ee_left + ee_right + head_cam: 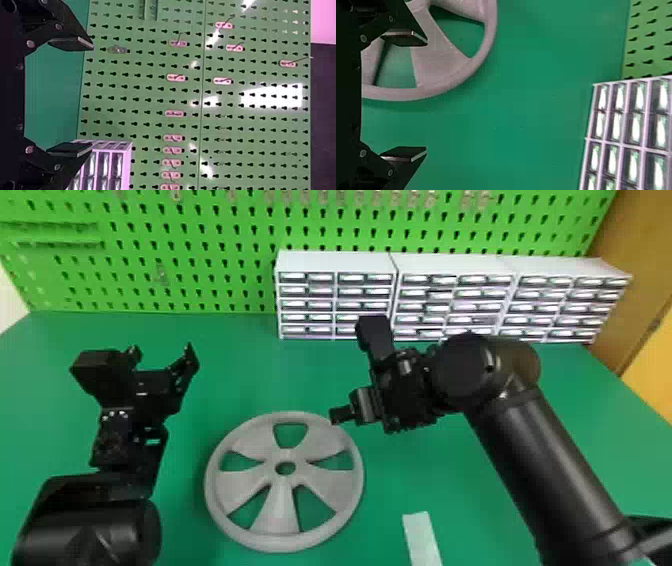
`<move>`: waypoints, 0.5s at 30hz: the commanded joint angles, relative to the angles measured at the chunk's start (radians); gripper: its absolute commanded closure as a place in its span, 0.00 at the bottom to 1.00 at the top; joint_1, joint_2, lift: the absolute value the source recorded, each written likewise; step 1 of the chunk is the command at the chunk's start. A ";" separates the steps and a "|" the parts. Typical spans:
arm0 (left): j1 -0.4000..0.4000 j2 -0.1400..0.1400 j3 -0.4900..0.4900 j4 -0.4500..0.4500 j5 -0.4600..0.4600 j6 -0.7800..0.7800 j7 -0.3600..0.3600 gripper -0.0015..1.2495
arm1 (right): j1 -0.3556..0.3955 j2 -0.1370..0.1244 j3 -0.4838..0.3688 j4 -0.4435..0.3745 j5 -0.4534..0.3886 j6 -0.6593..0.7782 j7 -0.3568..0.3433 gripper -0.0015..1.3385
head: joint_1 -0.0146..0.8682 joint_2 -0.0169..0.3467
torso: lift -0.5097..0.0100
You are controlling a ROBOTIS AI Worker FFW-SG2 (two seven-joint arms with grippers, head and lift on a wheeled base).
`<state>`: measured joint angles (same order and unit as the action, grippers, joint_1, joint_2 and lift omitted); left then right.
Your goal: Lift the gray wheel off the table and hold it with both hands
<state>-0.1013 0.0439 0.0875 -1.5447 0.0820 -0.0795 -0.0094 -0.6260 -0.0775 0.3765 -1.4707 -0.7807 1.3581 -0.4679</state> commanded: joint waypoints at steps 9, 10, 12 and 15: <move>-0.003 0.002 -0.006 0.000 0.001 0.000 0.002 0.30 | -0.017 0.018 0.039 0.125 -0.017 -0.019 0.000 0.24 | 0.82 0.09 | 0.79; -0.003 0.002 -0.006 0.000 0.002 0.000 0.002 0.30 | -0.017 0.018 0.042 0.133 -0.015 -0.025 0.000 0.24 | 0.82 0.09 | 0.79; -0.003 0.002 -0.006 0.000 0.004 0.000 0.002 0.30 | -0.017 0.019 0.048 0.147 -0.008 -0.037 0.000 0.24 | 0.82 0.09 | 0.79; -0.003 0.002 -0.006 -0.002 0.005 0.000 0.002 0.30 | -0.017 0.021 0.058 0.168 -0.005 -0.057 0.000 0.24 | 0.82 0.09 | 0.79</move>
<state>-0.1043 0.0460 0.0813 -1.5447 0.0855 -0.0799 -0.0076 -0.6425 -0.0591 0.4220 -1.3312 -0.7918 1.3264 -0.4679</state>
